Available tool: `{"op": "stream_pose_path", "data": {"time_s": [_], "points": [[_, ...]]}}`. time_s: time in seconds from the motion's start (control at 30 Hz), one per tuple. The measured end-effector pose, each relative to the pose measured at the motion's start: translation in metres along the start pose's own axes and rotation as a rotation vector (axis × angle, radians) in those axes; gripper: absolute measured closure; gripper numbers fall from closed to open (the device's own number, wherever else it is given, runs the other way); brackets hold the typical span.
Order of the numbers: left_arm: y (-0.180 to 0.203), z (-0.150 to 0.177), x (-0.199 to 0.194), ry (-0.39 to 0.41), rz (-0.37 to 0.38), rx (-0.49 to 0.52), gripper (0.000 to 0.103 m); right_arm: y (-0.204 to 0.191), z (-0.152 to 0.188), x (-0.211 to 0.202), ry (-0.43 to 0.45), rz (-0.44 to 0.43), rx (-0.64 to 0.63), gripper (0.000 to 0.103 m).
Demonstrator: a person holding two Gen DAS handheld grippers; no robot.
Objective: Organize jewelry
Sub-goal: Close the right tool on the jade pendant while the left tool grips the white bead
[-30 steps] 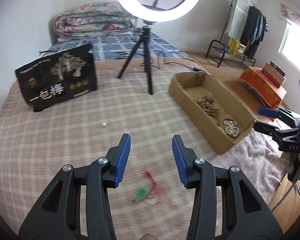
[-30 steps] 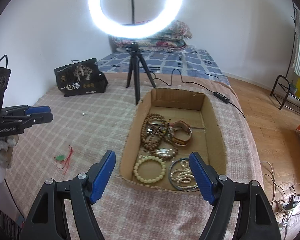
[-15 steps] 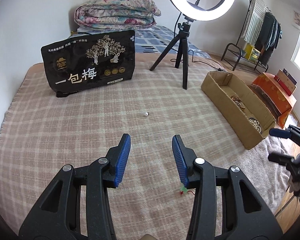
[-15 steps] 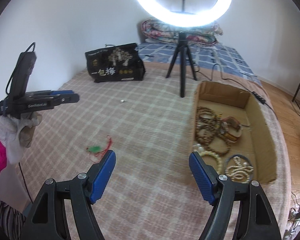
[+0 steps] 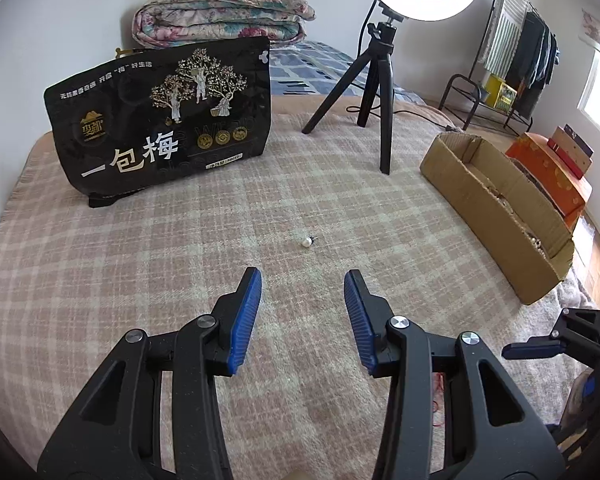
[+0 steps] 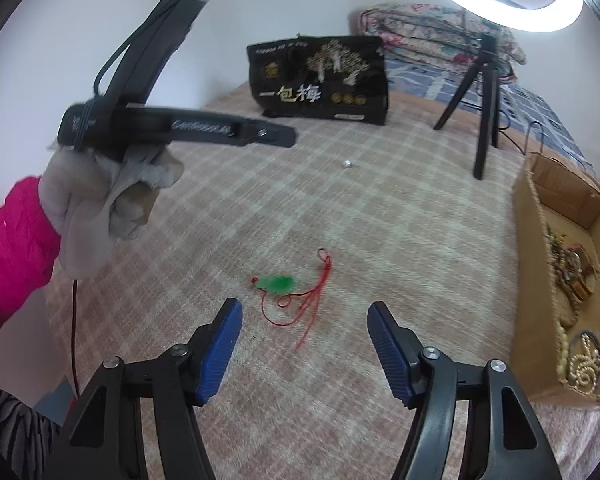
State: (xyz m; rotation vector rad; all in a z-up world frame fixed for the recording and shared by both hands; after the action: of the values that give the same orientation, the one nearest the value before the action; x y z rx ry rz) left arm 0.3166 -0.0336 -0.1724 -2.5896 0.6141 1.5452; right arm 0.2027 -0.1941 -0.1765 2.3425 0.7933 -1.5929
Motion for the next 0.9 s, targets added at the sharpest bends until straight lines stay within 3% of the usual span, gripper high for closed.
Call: {"op": "stream_pose_path", "data": {"time_s": [0.5, 0.77, 0.9], "points": [[-0.009, -0.017, 0.042, -0.012, 0.007, 0.01, 0.059, -0.017, -0.014, 0.042, -0.039, 0.063, 0.056, 0.037], [-0.011, -0.018, 0.05, -0.012, 0.015, 0.012, 0.059, -0.022, -0.021, 0.057, -0.046, 0.128, 0.061, 0.056], [-0.012, -0.018, 0.052, -0.014, 0.021, 0.017, 0.059, -0.015, -0.023, 0.057, -0.044, 0.137, 0.092, 0.071]]}}
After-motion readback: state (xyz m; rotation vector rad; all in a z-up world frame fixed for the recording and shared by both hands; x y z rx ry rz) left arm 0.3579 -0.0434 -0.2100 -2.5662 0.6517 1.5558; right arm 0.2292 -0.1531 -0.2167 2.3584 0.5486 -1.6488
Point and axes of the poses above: each gripper's, at about its wrist camera, not at the fingertips, and x roughly the way its jaws point, y to its right, z to its underside, the point moved 1 cm from there along x, roughly the way its jaws point, and after that the axes turned 12 degrees about -y, right-handed, at the moved point
